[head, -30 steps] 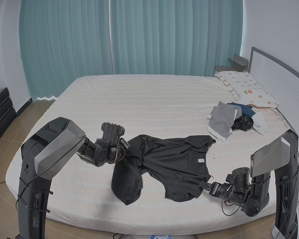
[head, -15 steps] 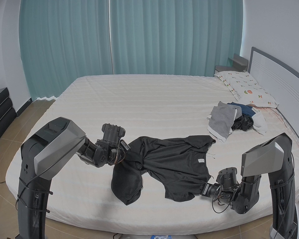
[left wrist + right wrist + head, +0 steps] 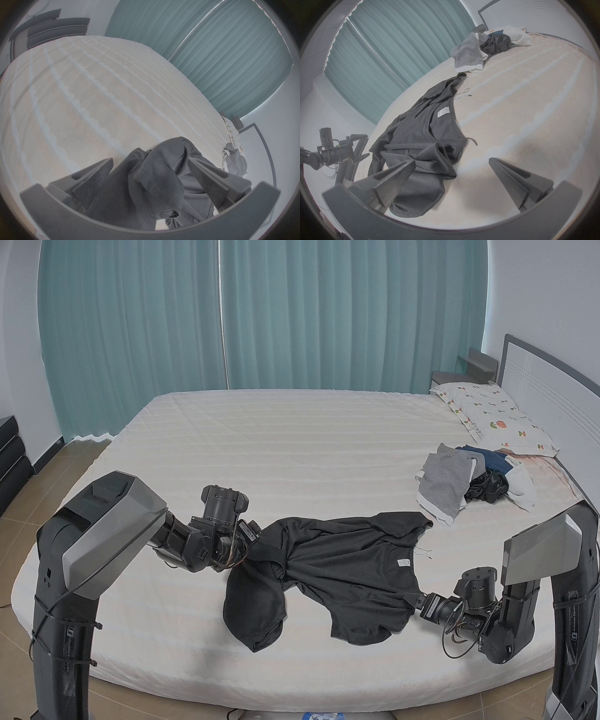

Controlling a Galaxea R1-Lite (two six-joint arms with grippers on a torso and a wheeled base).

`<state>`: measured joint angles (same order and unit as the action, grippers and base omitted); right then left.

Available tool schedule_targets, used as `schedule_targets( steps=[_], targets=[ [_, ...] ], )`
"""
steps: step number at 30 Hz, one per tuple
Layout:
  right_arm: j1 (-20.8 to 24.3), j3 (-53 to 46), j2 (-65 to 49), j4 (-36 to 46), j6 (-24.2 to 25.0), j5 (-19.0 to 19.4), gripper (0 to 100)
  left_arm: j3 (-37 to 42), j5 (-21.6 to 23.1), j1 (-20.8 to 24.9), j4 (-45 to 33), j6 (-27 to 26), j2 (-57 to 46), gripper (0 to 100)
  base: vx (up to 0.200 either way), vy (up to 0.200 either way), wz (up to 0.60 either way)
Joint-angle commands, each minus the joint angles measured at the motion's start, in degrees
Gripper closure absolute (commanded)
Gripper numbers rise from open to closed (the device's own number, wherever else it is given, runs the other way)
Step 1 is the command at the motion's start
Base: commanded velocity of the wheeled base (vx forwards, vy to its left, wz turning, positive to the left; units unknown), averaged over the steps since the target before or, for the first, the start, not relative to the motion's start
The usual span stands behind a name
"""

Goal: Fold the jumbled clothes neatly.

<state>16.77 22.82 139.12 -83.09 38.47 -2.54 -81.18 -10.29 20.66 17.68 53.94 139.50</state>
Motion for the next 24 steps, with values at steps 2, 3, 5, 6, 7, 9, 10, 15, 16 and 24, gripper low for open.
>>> schedule_targets(
  steps=[2, 3, 5, 6, 7, 9, 10, 15, 16, 24],
  targets=[
    [-0.60, -1.81, -0.43, -1.02, 0.11, 0.69, 0, 0.93, 0.01, -0.27, -0.10, 0.11, -0.63, 0, 0.000, 0.000, 0.00],
    [-0.16, -2.17, -0.43, -1.64, 0.20, 1.22, 0, 1.99, 0.09, -0.45, -0.01, 0.11, -1.16, 0, 0.000, 0.000, 0.00],
    [1.33, -2.34, -0.43, -1.90, 0.37, 1.39, 0, 3.75, 0.71, -0.62, 0.34, 0.11, -2.56, 0, 0.000, 0.000, 0.00],
    [1.68, -2.34, -0.34, -1.90, 0.46, 1.39, 0, 4.36, 1.06, -0.62, 0.43, 0.11, -2.83, 0, 0.000, 0.000, 0.00],
    [2.74, -2.25, 0.01, -1.64, 0.81, 1.39, 0, 6.03, 2.38, -0.71, 0.60, 0.37, -3.97, 0, 0.000, 0.000, 0.00],
    [4.23, -1.73, 0.63, -1.28, 0.90, 1.39, 0, 8.76, 3.96, -0.62, 0.78, 1.87, -6.08, 0, 0.000, 0.000, 0.00],
    [4.67, -1.55, 1.07, -1.28, 0.90, 1.39, 0, 9.99, 4.84, -0.71, 0.87, 2.75, -7.05, 0, 0.000, 0.000, 0.00],
    [5.02, 2.05, 2.03, 1.70, 0.73, 1.48, 100, 16.40, 8.36, -0.71, 0.87, 7.23, -12.32, 0, 0.000, 0.000, 0.00],
    [5.11, 2.32, 1.95, 2.50, 0.73, 1.48, 100, 17.02, 8.53, -0.71, 0.96, 7.58, -12.76, 0, 0.000, 0.000, 0.00],
    [4.41, 5.22, 0.28, 8.38, 0.46, 0.16, 100, 32.13, 9.23, -0.10, 13.00, 11.80, -15.66, 0, 0.000, 0.000, 0.00]
  ],
)
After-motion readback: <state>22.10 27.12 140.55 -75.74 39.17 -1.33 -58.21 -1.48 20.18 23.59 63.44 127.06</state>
